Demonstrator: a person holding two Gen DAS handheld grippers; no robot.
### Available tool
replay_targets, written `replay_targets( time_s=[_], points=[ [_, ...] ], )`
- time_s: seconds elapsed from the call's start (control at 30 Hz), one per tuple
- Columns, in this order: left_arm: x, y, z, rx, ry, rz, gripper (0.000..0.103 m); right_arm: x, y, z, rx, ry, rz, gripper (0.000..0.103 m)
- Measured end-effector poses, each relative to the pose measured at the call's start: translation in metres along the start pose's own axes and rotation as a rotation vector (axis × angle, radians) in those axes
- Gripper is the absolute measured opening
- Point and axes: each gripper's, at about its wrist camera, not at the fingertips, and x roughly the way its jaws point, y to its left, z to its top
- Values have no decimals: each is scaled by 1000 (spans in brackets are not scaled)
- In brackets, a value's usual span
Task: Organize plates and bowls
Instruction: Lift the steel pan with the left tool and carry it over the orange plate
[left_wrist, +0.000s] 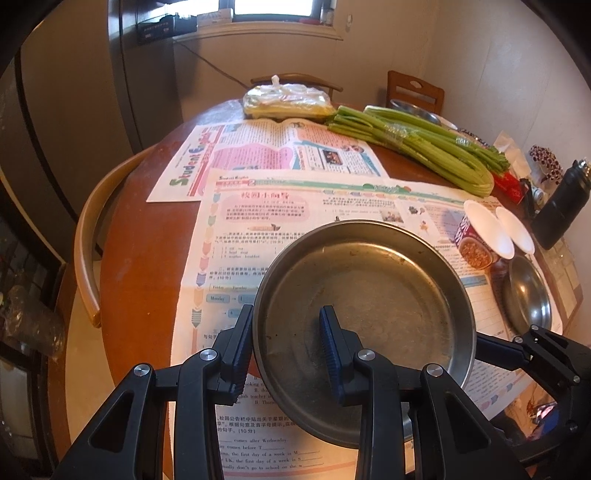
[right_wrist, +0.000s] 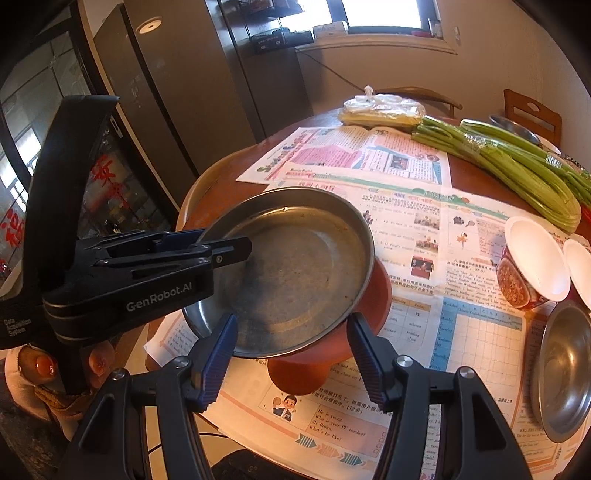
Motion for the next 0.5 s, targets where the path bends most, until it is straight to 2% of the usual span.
replay_targets(
  time_s=[0.2, 0.5],
  points=[
    [7, -3, -4, 6, 20, 8, 35, 3, -6, -3, 28, 32, 19, 62],
    [14, 8, -12, -37, 40, 11, 35, 15, -3, -7, 24, 67, 59, 62]
  ],
)
